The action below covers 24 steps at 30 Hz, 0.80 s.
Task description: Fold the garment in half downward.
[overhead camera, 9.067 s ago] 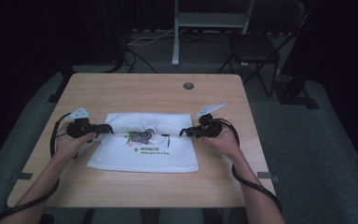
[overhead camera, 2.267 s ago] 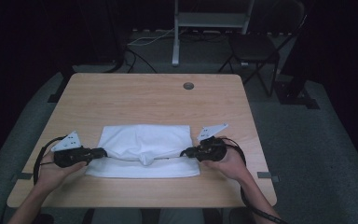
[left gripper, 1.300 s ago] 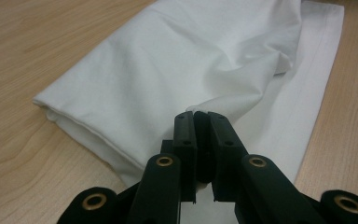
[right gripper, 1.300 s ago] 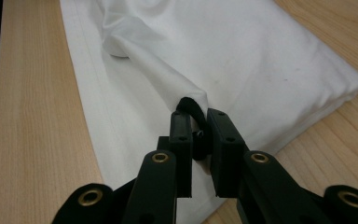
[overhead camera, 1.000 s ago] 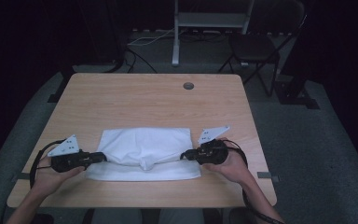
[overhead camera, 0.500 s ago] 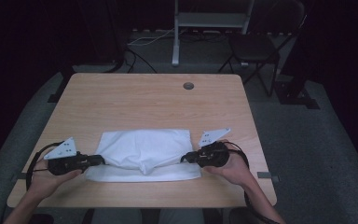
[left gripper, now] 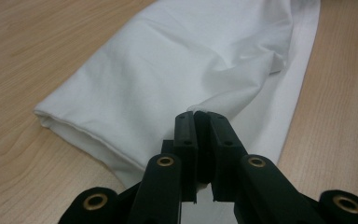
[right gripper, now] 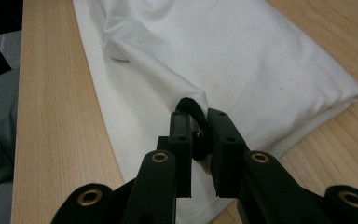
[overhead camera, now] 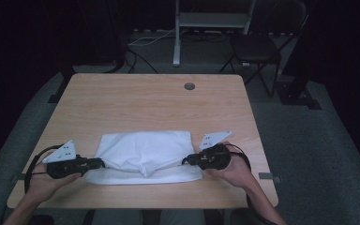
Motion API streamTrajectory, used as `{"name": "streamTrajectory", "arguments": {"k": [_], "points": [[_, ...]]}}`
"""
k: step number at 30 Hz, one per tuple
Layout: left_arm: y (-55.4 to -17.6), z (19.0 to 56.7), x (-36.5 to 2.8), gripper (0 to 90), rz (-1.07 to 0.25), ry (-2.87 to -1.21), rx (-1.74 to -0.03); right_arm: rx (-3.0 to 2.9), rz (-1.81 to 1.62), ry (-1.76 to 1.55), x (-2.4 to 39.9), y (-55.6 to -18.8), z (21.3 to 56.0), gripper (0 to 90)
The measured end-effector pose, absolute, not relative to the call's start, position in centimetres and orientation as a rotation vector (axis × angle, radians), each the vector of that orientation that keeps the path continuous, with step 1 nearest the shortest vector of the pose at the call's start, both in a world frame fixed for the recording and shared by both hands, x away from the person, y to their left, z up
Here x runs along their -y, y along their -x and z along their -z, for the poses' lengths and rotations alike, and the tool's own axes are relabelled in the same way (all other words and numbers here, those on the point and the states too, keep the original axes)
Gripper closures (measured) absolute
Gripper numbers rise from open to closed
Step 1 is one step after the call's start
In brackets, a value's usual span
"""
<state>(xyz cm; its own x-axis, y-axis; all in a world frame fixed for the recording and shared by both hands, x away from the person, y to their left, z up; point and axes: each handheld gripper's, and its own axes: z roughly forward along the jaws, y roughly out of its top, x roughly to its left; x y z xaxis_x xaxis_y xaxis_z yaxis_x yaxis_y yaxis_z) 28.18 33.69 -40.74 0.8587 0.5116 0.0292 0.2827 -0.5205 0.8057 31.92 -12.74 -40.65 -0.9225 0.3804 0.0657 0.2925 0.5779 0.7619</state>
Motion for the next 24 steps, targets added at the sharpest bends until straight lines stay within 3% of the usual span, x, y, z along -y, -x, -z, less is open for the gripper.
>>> {"name": "streamTrajectory", "arguments": {"k": [24], "points": [[-28.0,42.7,-33.9,83.1,-0.257,-2.235,-0.605,-2.783,-1.119,-0.519,12.5,-31.4,42.0,80.2]]}}
